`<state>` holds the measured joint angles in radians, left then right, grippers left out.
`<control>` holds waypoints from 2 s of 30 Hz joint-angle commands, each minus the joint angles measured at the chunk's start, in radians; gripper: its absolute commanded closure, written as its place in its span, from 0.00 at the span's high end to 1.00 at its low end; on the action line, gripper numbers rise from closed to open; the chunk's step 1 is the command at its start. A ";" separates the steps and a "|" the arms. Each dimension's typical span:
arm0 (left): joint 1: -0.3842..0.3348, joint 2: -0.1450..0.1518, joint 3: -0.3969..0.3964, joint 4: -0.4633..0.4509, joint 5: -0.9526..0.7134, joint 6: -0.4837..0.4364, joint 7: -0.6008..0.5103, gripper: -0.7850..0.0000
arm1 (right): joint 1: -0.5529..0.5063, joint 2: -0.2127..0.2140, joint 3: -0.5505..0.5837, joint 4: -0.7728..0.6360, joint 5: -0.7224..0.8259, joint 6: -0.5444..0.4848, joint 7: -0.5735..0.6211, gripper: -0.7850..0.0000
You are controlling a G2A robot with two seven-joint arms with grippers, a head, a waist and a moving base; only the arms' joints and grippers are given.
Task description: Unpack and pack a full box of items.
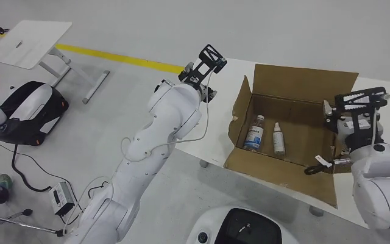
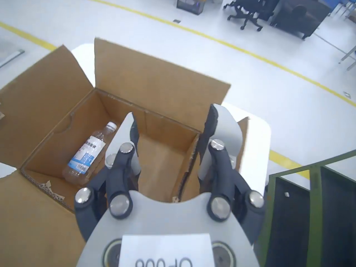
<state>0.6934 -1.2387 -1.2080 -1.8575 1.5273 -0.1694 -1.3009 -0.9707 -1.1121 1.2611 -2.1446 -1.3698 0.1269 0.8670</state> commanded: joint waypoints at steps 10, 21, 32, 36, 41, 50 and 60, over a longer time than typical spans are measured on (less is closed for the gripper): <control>0.000 0.000 0.000 0.000 0.000 0.000 0.000 1.00 | -0.119 0.021 0.293 -0.185 -0.167 -0.031 0.198 0.00; 0.000 0.000 0.000 0.000 0.000 0.000 0.000 1.00 | -0.232 0.035 0.528 -0.065 -0.084 -0.234 0.647 0.00; 0.000 0.000 0.000 0.000 0.000 0.000 0.000 1.00 | -0.357 0.058 0.475 0.092 -0.058 -0.411 0.669 0.00; 0.000 0.000 0.000 0.000 0.000 0.000 0.000 1.00 | -0.346 0.065 0.458 0.113 -0.033 -0.411 0.669 0.00; 0.000 0.000 0.000 0.000 0.000 0.000 0.000 1.00 | -0.346 0.065 0.458 0.113 -0.033 -0.411 0.669 0.00; 0.000 0.000 0.000 0.000 0.000 0.000 0.000 1.00 | -0.353 0.064 0.455 0.160 0.050 -0.427 0.636 0.00; 0.000 0.000 0.000 0.000 0.000 0.000 0.000 1.00 | -0.330 0.087 0.448 0.192 0.124 -0.422 0.658 0.18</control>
<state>0.6934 -1.2387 -1.2080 -1.8575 1.5273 -0.1694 -1.3009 -1.3037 -1.0275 1.7153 -1.9550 -1.2403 -0.2956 1.5244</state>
